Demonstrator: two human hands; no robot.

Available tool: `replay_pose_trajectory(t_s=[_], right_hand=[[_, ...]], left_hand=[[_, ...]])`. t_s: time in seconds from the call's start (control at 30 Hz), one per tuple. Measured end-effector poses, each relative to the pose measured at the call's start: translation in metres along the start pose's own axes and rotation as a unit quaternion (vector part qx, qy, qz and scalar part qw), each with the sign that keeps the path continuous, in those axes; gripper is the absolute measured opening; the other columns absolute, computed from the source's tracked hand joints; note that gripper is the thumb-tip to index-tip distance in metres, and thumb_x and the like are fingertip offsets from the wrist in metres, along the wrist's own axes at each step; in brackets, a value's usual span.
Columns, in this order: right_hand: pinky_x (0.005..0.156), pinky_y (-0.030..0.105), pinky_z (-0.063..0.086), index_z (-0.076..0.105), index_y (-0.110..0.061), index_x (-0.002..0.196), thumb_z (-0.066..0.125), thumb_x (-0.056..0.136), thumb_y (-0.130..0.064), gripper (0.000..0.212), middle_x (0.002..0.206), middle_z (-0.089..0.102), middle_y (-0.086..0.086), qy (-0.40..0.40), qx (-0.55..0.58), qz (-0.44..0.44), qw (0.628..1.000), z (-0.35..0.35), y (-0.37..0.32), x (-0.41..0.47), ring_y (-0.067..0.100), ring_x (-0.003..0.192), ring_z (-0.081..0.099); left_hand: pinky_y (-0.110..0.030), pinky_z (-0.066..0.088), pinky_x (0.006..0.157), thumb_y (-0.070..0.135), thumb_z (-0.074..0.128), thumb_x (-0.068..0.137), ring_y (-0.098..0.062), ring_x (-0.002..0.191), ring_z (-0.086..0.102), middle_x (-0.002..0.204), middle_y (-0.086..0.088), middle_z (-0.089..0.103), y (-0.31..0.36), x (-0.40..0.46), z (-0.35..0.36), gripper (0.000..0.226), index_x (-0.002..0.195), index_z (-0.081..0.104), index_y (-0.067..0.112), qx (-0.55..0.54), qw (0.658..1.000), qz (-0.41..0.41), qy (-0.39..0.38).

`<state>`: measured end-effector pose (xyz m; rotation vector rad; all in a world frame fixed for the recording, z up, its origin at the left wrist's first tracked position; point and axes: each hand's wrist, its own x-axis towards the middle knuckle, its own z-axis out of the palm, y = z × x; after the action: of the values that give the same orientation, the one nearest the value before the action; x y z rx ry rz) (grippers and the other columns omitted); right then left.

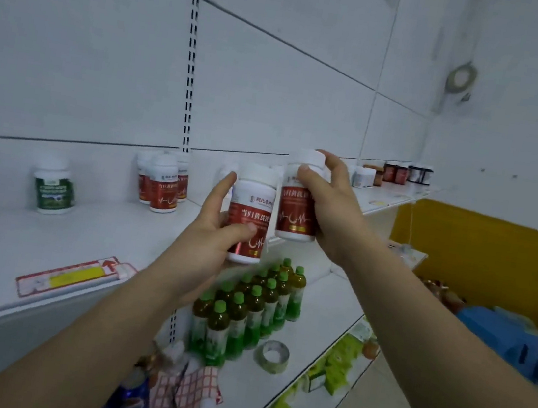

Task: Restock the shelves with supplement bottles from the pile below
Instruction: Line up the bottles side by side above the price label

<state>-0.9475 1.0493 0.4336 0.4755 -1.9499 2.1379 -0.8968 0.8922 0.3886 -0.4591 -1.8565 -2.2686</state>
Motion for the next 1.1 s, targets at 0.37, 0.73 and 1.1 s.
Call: replay_pose_trajectory(t_s=[0.37,0.73,1.1], right_hand=[[0.066,0.03,0.051,0.043,-0.036,0.121,0.063,0.088,-0.019,0.042,0.107,0.055,0.007,-0.196,0.012,0.006,0.981,0.012,0.037,0.112,0.018,0.083,0.063],[0.095,0.043,0.05,0.039,-0.032,0.122,0.07,0.084,-0.018,0.051,0.107,0.056,-0.002,-0.285,-0.086,0.008,0.955,0.087,0.108,0.189,0.021,0.103,0.06],[0.083,0.031,0.05,0.032,-0.027,0.136,0.07,0.08,-0.011,0.069,0.113,0.056,0.003,-0.358,-0.151,-0.075,0.918,0.109,0.13,0.225,0.02,0.096,0.06]], left_hand=[[-0.033,0.052,0.082,-0.003,0.06,0.085,-0.02,0.099,0.064,0.115,-0.007,0.062,-0.001,0.053,-0.009,0.055,0.129,0.041,0.024,0.17,0.963,-0.036,0.208],[-0.04,0.047,0.096,0.001,0.069,0.08,-0.017,0.099,0.059,0.117,-0.002,0.056,-0.008,0.083,-0.076,0.072,0.135,0.034,0.034,0.304,0.897,-0.114,0.299],[-0.031,0.044,0.088,0.003,0.067,0.083,-0.017,0.1,0.055,0.114,0.001,0.052,-0.028,0.118,-0.068,0.073,0.139,0.03,0.031,0.346,0.854,-0.107,0.373]])
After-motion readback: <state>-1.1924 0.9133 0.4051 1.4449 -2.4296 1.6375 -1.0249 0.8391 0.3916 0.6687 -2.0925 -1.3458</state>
